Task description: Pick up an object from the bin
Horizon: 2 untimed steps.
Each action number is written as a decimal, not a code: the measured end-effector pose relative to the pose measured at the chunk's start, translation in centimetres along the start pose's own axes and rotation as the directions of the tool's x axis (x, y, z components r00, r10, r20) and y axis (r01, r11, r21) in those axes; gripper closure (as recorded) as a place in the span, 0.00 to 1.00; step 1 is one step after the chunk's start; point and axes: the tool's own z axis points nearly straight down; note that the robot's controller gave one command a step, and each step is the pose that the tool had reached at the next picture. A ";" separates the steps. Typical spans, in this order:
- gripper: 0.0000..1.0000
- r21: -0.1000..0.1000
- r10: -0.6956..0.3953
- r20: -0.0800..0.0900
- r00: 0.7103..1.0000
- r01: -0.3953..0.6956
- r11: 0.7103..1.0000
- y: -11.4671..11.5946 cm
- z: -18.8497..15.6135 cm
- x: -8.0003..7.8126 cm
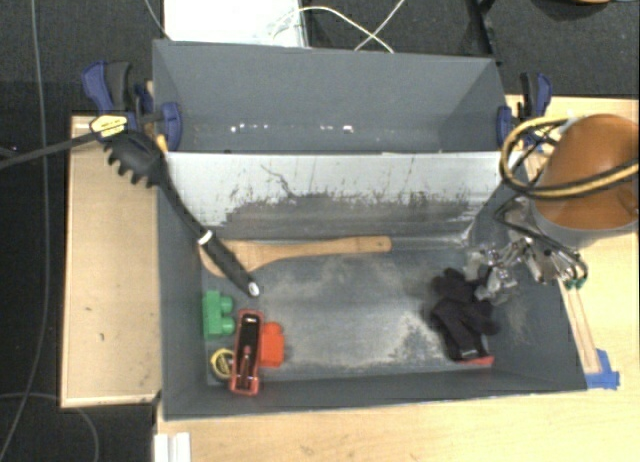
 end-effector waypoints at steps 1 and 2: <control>1.00 -0.003 -0.175 0.000 0.985 0.175 0.985 6.3 3.9 3.0; 1.00 0.010 -0.014 0.018 1.000 0.014 1.000 1.3 -6.1 0.0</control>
Offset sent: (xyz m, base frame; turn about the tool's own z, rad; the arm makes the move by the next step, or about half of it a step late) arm -0.0058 0.0131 0.0599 -0.0130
